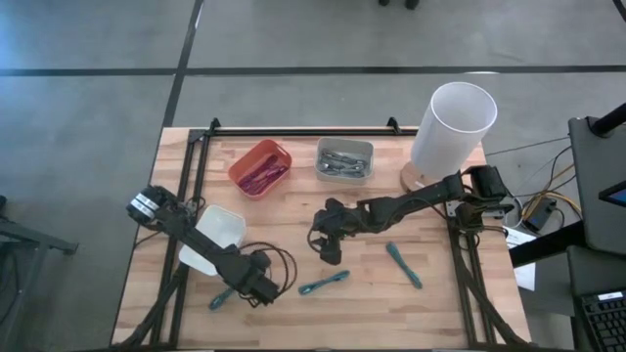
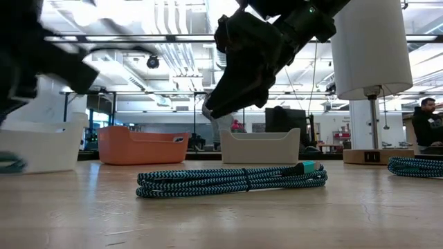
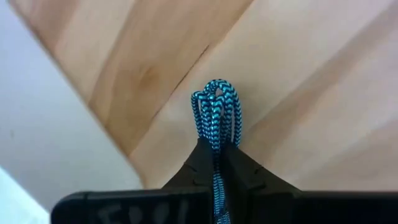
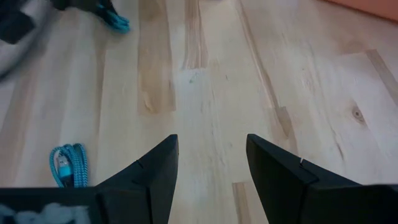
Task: Pick & Place USB Port
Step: Put the left blue USB cable into the white bin
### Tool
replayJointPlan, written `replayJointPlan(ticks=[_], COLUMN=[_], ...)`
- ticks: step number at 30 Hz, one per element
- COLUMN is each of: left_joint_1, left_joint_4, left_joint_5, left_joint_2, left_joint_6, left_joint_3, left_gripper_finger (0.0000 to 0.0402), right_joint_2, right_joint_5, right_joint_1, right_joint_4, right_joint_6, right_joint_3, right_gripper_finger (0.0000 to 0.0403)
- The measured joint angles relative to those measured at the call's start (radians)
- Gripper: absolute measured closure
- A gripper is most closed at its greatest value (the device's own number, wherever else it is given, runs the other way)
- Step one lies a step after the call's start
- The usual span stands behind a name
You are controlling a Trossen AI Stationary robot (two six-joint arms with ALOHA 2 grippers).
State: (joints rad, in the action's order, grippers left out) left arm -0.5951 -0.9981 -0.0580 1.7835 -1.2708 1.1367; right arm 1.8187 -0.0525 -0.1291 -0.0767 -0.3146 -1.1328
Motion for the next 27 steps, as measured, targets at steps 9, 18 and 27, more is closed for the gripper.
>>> replayJointPlan(ticks=[9,18,27], left_joint_1=[0.037,0.130,0.206], left_joint_4=[-0.254,-0.554,-0.472], left_joint_5=[0.233,0.367,0.375], left_joint_2=[-0.001,-0.019,-0.030], left_joint_6=[0.092,0.119,0.195], left_joint_3=[0.217,0.356,0.374], left_gripper_finger=[0.0394,0.0393,0.0392], right_joint_2=[0.000,0.000,0.000], right_joint_5=[0.000,0.000,0.000], right_joint_1=[0.000,0.000,0.000], right_joint_4=[0.002,0.004,0.005], right_joint_6=[0.000,0.000,0.022], right_joint_3=[0.036,0.045,0.046], right_gripper_finger=[0.0216,0.0216,0.0216])
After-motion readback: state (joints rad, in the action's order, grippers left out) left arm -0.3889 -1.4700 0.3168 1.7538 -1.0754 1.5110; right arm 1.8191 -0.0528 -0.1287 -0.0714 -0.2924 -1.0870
